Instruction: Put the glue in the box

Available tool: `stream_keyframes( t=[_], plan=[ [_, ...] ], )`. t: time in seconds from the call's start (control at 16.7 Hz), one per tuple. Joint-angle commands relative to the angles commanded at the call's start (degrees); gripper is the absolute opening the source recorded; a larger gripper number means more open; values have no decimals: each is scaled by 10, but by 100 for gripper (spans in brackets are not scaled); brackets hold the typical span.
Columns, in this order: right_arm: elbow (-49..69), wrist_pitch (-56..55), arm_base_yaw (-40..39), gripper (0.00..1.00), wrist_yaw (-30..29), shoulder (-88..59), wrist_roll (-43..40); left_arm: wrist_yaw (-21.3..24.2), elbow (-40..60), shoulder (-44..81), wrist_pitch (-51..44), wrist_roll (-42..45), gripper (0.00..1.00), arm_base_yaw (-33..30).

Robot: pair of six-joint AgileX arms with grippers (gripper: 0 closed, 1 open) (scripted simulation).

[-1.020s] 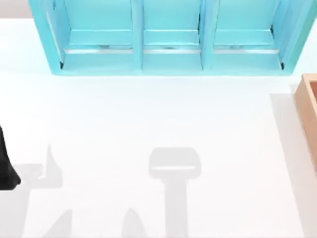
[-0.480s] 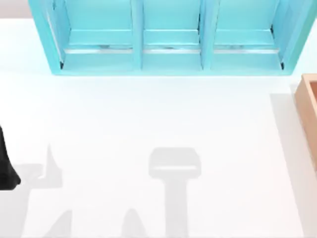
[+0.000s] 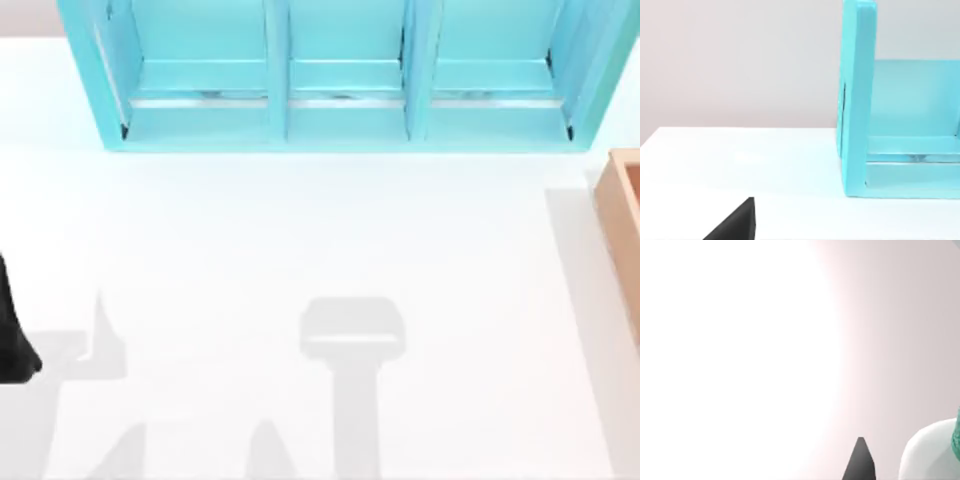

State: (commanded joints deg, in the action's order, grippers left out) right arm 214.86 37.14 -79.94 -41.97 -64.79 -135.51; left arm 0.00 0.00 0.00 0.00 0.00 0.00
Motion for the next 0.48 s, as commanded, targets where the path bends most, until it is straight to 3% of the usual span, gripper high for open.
stream_keyframes(
  t=[0.48],
  plan=[
    [-641,-111,462,0,519,-159,163,0,0,0,0,0,100,0]
  ],
)
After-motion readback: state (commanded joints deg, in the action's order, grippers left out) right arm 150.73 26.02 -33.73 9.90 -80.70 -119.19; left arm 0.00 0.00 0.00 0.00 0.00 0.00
